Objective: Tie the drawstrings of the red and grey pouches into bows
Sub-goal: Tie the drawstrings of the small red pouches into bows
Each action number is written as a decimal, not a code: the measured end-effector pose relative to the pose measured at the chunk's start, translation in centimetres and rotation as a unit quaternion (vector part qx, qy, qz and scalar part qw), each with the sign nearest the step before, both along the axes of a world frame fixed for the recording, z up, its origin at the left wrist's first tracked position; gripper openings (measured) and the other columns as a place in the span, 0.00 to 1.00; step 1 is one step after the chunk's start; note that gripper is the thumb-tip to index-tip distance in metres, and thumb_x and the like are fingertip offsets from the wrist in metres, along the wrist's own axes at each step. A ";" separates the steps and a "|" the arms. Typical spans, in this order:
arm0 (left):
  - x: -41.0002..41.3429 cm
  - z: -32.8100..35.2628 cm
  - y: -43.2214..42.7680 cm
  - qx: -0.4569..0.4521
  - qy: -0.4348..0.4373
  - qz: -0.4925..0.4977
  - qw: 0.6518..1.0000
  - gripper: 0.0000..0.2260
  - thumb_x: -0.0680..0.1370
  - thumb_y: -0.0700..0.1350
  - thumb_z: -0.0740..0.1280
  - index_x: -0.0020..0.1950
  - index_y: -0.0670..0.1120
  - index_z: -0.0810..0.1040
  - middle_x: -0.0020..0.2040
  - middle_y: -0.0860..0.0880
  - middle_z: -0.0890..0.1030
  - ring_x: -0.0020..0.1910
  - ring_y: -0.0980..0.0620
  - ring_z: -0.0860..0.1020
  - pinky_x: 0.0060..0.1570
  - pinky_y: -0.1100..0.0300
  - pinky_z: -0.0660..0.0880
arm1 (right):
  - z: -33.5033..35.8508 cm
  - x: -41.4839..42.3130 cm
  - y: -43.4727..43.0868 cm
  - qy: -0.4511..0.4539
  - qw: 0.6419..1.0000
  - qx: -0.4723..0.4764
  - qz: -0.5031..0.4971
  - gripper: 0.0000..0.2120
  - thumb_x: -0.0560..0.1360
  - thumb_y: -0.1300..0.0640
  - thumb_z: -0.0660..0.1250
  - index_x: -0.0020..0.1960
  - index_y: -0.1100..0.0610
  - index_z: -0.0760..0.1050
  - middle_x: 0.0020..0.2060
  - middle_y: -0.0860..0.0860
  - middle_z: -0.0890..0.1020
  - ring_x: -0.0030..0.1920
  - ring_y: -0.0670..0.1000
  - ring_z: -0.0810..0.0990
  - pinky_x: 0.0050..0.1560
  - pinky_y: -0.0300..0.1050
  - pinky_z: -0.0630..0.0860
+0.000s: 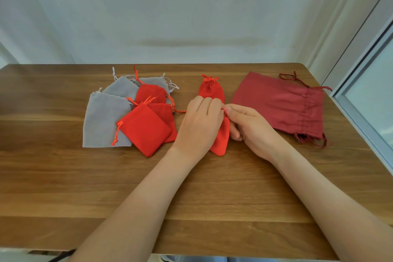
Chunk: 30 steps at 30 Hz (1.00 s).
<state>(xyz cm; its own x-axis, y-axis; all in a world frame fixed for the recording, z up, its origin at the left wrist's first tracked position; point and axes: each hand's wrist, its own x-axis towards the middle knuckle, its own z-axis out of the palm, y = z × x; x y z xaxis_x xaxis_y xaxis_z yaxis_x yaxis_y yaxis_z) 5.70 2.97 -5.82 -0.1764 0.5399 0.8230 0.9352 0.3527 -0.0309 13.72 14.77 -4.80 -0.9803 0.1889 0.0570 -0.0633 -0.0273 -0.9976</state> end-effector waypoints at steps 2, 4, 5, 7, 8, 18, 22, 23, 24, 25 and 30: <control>-0.1 -0.2 0.1 0.004 -0.003 0.002 1.000 0.04 0.77 0.35 0.62 0.43 0.42 0.72 0.35 0.44 0.75 0.34 0.44 0.73 0.38 0.49 0.71 | 0.0 0.0 0.1 -0.001 1.000 -0.005 -0.023 0.15 0.81 0.57 0.57 0.38 0.57 0.75 0.21 0.52 0.66 0.24 0.48 0.61 0.26 0.39 0.58; -0.4 -0.7 0.0 -0.001 -0.004 -0.002 1.000 0.04 0.78 0.36 0.61 0.45 0.43 0.70 0.36 0.44 0.76 0.35 0.44 0.73 0.39 0.49 0.71 | 0.0 0.0 0.2 -0.003 0.998 0.007 -0.058 0.12 0.81 0.58 0.59 0.42 0.59 0.77 0.21 0.51 0.65 0.24 0.48 0.60 0.25 0.39 0.58; -0.6 -0.9 0.0 -0.005 -0.007 -0.007 1.000 0.03 0.78 0.36 0.61 0.46 0.43 0.70 0.37 0.44 0.76 0.36 0.44 0.73 0.40 0.50 0.71 | 0.0 -0.1 0.2 -0.004 0.997 0.013 -0.074 0.10 0.80 0.58 0.61 0.43 0.59 0.77 0.21 0.51 0.66 0.23 0.48 0.60 0.25 0.40 0.57; -0.8 -1.1 -0.1 -0.009 -0.023 -0.018 1.000 0.02 0.79 0.36 0.61 0.47 0.42 0.73 0.38 0.44 0.78 0.37 0.45 0.72 0.42 0.52 0.70 | 0.0 -0.1 0.0 -0.006 0.995 0.016 -0.102 0.08 0.79 0.59 0.63 0.43 0.59 0.77 0.21 0.50 0.67 0.24 0.48 0.62 0.26 0.42 0.56; -0.8 -1.1 -0.1 -0.008 -0.036 -0.019 0.999 0.04 0.79 0.37 0.61 0.47 0.41 0.75 0.38 0.45 0.78 0.37 0.45 0.72 0.42 0.53 0.70 | 0.0 -0.1 -0.1 -0.007 0.993 0.017 -0.113 0.08 0.79 0.59 0.63 0.43 0.59 0.77 0.22 0.50 0.68 0.24 0.47 0.63 0.26 0.42 0.57; -0.7 -1.2 0.3 -0.015 -0.168 -0.061 0.984 0.09 0.77 0.40 0.59 0.46 0.39 0.77 0.39 0.44 0.80 0.39 0.50 0.68 0.43 0.57 0.67 | -0.2 -0.3 -0.8 -0.032 0.984 0.063 -0.164 0.09 0.81 0.59 0.58 0.48 0.62 0.74 0.34 0.50 0.77 0.31 0.45 0.74 0.32 0.37 0.72; -0.5 -1.2 0.1 -0.008 -0.230 -0.071 0.971 0.10 0.76 0.42 0.59 0.46 0.39 0.78 0.38 0.46 0.80 0.40 0.52 0.67 0.43 0.60 0.66 | -0.4 -0.4 -0.8 -0.040 0.982 0.057 -0.174 0.09 0.81 0.59 0.57 0.47 0.59 0.73 0.32 0.50 0.79 0.30 0.47 0.76 0.31 0.41 0.73; -0.6 -1.3 0.1 -0.008 -0.234 -0.072 0.969 0.10 0.76 0.42 0.58 0.46 0.39 0.78 0.38 0.46 0.80 0.40 0.52 0.67 0.43 0.60 0.66 | -0.4 -0.4 -0.8 -0.038 0.983 0.048 -0.171 0.08 0.81 0.59 0.57 0.47 0.60 0.73 0.31 0.50 0.80 0.30 0.46 0.77 0.30 0.40 0.73; -0.6 -1.3 0.1 -0.007 -0.237 -0.071 0.969 0.10 0.76 0.42 0.58 0.46 0.39 0.78 0.38 0.46 0.80 0.40 0.52 0.67 0.43 0.60 0.66 | -0.5 -0.5 -0.7 -0.035 0.984 0.043 -0.167 0.07 0.81 0.60 0.57 0.48 0.60 0.72 0.32 0.50 0.80 0.31 0.46 0.77 0.31 0.40 0.73; -0.6 -1.3 0.0 -0.006 -0.239 -0.071 0.969 0.10 0.76 0.42 0.58 0.45 0.39 0.78 0.38 0.46 0.80 0.40 0.52 0.67 0.43 0.60 0.66 | -0.5 -0.5 -0.6 -0.029 0.985 0.041 -0.162 0.06 0.81 0.61 0.57 0.49 0.60 0.72 0.33 0.51 0.80 0.32 0.46 0.78 0.32 0.40 0.74; -0.9 -1.1 -0.2 0.018 -0.228 -0.052 0.972 0.10 0.77 0.42 0.59 0.45 0.39 0.78 0.39 0.46 0.81 0.40 0.52 0.68 0.44 0.59 0.67 | -0.6 -0.2 -0.2 -0.001 0.993 0.051 -0.103 0.10 0.78 0.66 0.62 0.58 0.59 0.73 0.40 0.52 0.80 0.41 0.48 0.78 0.43 0.40 0.76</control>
<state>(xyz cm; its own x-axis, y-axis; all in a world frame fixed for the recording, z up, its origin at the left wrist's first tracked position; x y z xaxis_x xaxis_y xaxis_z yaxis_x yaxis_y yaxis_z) 4.77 2.80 -6.95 -0.4733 0.5460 0.6913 0.8795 0.2486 0.4058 13.51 14.53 -5.42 -0.9215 0.3791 0.0840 -0.0549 0.0870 -0.9947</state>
